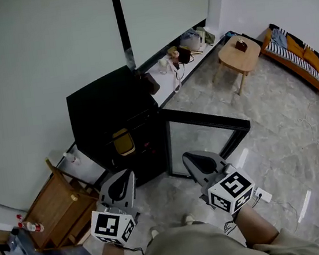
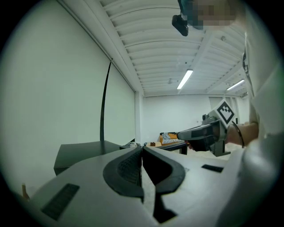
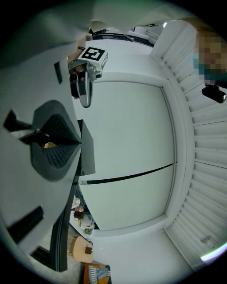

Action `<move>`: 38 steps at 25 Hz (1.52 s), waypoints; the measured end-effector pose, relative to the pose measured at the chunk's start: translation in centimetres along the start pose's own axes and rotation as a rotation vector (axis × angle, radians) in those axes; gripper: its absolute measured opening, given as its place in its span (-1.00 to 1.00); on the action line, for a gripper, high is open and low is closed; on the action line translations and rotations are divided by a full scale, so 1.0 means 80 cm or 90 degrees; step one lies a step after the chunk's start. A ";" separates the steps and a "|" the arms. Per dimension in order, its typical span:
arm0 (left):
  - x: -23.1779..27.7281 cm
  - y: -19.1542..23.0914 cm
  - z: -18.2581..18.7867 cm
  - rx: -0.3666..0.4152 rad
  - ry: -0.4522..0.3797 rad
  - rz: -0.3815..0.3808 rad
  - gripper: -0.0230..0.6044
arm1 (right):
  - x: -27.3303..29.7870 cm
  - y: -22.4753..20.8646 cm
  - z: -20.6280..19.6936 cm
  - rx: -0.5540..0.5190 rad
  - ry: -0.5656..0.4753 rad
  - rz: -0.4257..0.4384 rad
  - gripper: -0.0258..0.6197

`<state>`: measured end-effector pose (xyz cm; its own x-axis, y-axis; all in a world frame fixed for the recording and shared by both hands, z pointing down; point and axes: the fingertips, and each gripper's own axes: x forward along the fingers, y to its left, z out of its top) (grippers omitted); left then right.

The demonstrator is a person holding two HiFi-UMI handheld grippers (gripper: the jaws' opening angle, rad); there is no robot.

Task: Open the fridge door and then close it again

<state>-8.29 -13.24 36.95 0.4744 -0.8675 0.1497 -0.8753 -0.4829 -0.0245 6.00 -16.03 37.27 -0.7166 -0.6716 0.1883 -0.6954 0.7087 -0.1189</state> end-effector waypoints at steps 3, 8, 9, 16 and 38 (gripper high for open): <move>-0.003 0.009 0.004 -0.003 -0.001 0.004 -0.90 | 0.006 0.003 0.005 0.001 0.001 0.001 -0.93; -0.003 0.011 0.001 -0.005 -0.003 0.000 -0.90 | 0.004 -0.002 0.010 0.003 -0.024 -0.003 -0.93; -0.002 0.010 0.001 -0.004 -0.004 -0.002 -0.90 | 0.001 -0.005 0.014 -0.001 -0.031 -0.006 -0.93; 0.014 0.003 0.001 -0.005 -0.007 -0.021 -0.90 | -0.016 -0.057 0.038 -0.054 -0.045 -0.039 -0.60; 0.099 -0.051 0.006 0.003 -0.003 -0.101 -0.90 | -0.100 -0.311 0.002 -0.073 0.066 -0.179 -0.03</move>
<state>-0.87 -18.19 37.79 0.6074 -0.7807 0.1469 -0.7888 -0.6146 -0.0048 29.05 -28.31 38.54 -0.4834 -0.8233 0.2975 -0.8507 0.5220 0.0623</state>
